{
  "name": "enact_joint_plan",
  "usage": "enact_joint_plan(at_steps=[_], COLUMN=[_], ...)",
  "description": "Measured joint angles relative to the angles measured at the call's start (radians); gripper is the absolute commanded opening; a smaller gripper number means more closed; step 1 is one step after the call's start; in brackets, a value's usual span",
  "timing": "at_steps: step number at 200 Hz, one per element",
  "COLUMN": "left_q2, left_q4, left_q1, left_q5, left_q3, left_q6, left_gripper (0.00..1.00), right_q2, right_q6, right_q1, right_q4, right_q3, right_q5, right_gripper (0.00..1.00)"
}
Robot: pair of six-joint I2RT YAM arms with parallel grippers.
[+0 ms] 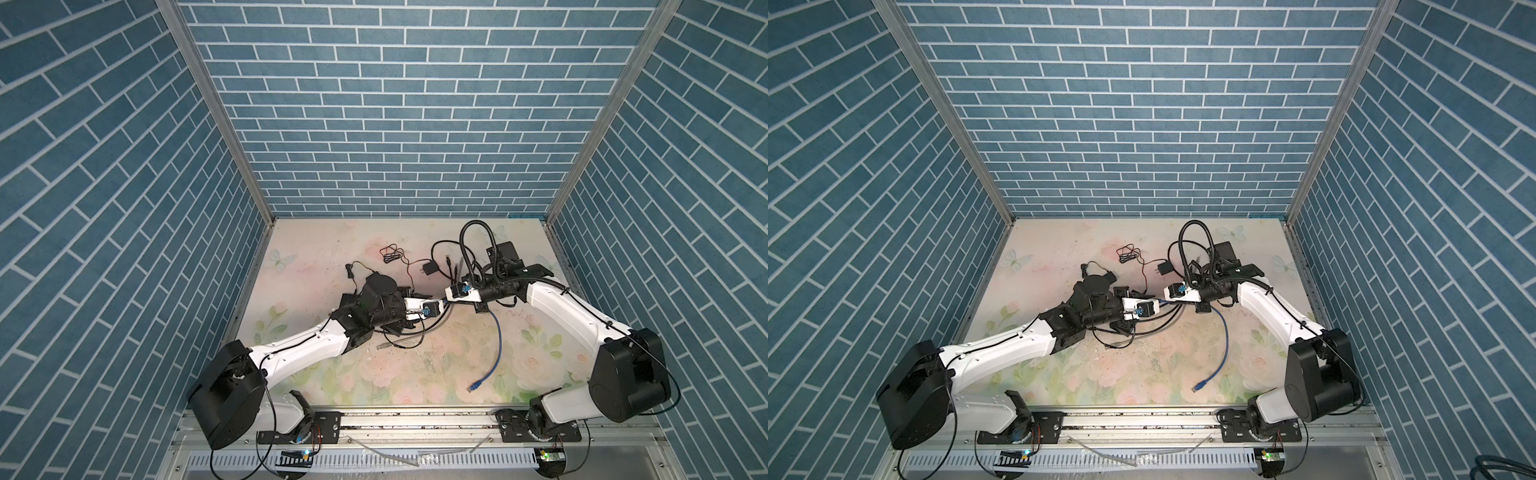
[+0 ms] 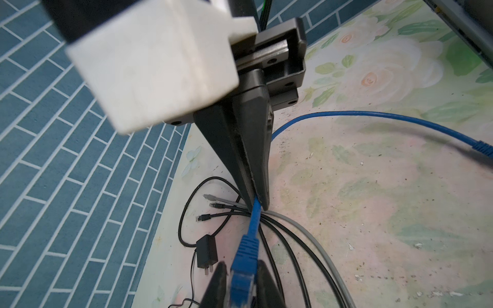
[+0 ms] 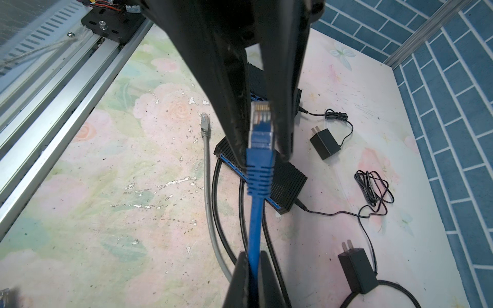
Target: Insert the plug into the switch port
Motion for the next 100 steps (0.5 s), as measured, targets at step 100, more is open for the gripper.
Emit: enact_joint_plan(at_steps=[100], left_q2=[0.085], left_q4=[-0.027], left_q1=[0.0], left_q5=[-0.209], left_q3=[0.072], left_q6=[-0.155], left_gripper=[0.04], right_q2=[-0.04], right_q6=[0.156], right_q1=[0.005], right_q4=[0.237], right_q3=[-0.061], right_q5=[0.081], right_gripper=[0.38])
